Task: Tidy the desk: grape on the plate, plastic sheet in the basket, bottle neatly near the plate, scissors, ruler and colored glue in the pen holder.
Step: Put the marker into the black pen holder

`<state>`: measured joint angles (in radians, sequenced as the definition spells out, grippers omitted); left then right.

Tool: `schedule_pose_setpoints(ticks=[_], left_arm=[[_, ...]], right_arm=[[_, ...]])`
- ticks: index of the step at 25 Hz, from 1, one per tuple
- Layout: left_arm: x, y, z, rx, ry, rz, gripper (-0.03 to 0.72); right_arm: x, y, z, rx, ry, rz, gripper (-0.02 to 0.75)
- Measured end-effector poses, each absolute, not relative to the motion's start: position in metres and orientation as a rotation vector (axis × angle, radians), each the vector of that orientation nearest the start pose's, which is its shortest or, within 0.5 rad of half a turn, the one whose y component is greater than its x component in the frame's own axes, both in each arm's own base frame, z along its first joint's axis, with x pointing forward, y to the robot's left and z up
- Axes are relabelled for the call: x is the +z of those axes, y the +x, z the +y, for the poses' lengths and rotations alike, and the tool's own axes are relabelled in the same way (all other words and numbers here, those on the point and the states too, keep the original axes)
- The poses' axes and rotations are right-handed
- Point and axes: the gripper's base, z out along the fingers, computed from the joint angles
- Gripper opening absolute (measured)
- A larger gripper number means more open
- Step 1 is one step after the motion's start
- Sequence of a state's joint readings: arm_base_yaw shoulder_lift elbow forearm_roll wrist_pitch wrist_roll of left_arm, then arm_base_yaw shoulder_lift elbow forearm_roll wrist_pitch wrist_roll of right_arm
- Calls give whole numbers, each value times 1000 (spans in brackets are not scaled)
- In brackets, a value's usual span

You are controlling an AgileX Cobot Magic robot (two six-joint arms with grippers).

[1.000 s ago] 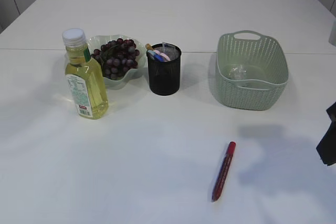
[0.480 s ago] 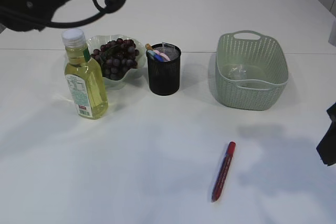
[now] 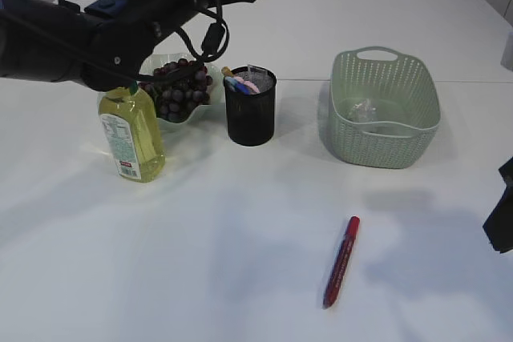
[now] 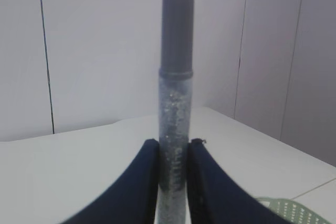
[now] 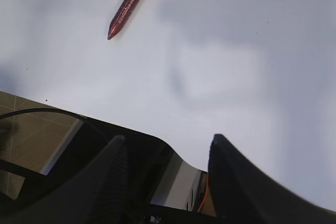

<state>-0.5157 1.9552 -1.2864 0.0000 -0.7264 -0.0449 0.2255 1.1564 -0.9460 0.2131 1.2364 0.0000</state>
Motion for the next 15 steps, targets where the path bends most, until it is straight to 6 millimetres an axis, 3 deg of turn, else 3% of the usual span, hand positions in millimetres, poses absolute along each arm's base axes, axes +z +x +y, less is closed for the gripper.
schedule_pose_setpoints(ticks=[15], left_arm=[[221,420,-234,-447,346,1465,133]], right_arm=[[301,185,61,336,-256,2908,398]])
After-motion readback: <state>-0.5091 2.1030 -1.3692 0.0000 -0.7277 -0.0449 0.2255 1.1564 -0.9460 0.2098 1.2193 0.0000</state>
